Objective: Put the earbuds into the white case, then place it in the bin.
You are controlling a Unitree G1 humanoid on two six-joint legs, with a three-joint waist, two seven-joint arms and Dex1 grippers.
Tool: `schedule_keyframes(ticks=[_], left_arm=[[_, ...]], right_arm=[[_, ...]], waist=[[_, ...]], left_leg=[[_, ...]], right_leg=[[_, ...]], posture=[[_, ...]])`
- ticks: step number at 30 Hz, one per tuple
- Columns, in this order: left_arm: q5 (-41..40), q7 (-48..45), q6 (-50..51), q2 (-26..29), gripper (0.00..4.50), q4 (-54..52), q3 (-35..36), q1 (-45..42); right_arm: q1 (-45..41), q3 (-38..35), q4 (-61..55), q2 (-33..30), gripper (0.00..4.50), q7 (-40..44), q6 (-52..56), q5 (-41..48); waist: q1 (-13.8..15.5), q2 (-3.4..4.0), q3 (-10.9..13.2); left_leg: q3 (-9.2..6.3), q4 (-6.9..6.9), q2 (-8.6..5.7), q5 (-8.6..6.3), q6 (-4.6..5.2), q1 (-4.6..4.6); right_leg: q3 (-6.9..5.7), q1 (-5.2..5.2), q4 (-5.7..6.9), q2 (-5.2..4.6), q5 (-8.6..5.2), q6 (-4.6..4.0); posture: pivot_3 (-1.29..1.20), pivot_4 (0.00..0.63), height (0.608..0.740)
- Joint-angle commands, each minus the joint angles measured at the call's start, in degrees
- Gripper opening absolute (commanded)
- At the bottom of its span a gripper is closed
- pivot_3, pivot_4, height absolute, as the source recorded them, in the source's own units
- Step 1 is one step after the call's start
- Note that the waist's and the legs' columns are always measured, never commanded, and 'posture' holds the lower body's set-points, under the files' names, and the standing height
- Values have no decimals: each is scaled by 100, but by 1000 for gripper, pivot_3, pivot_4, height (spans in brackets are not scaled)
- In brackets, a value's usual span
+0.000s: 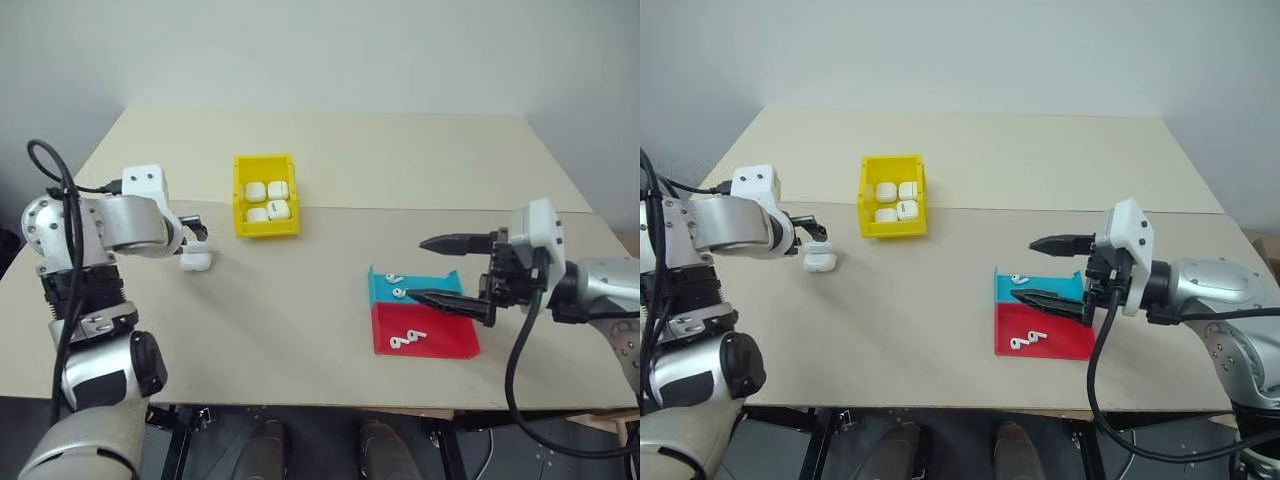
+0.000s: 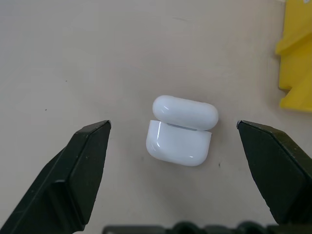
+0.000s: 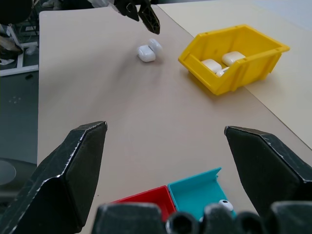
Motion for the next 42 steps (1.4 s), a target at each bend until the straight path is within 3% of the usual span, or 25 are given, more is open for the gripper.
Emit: schedule_keyframes(ticks=[1,9,20,29,42], left_arm=[[-208,509,19,-112,4500,141,110,-99],[-120,833,19,-272,4500,572,93,-215],[1102,-90,19,-461,4500,1202,5,-521],[2702,-1629,-79,-426,4500,1553,-152,-643],[4409,-3952,-469,-308,4500,2009,-962,-858]], right_arm=[[-129,-30,-53,-56,4480,37,18,34],[-145,-24,-59,-49,4480,43,14,16],[-133,10,-148,-21,4480,-25,27,24],[-120,23,-167,24,4480,-70,-19,1],[-11,-94,-289,-19,4480,-140,18,57]], waist=[[10,-1,0],[49,-2,-1],[70,-2,-1],[54,-2,-1],[32,-2,-1]], left_leg=[[0,0,-2,1,-2,0],[0,0,-16,3,-5,-2],[-1,0,-28,5,-7,-4],[1,-4,-30,7,-10,-4],[0,-7,-29,7,-9,-6]], right_leg=[[0,0,1,-1,0,0],[-3,0,-3,-2,1,1],[-7,-1,-5,-6,0,2],[-7,0,-7,-5,0,2],[-9,0,-10,-5,-1,4]], posture=[[0,150,740],[0,150,740],[0,150,740],[0,150,740],[0,150,740]])
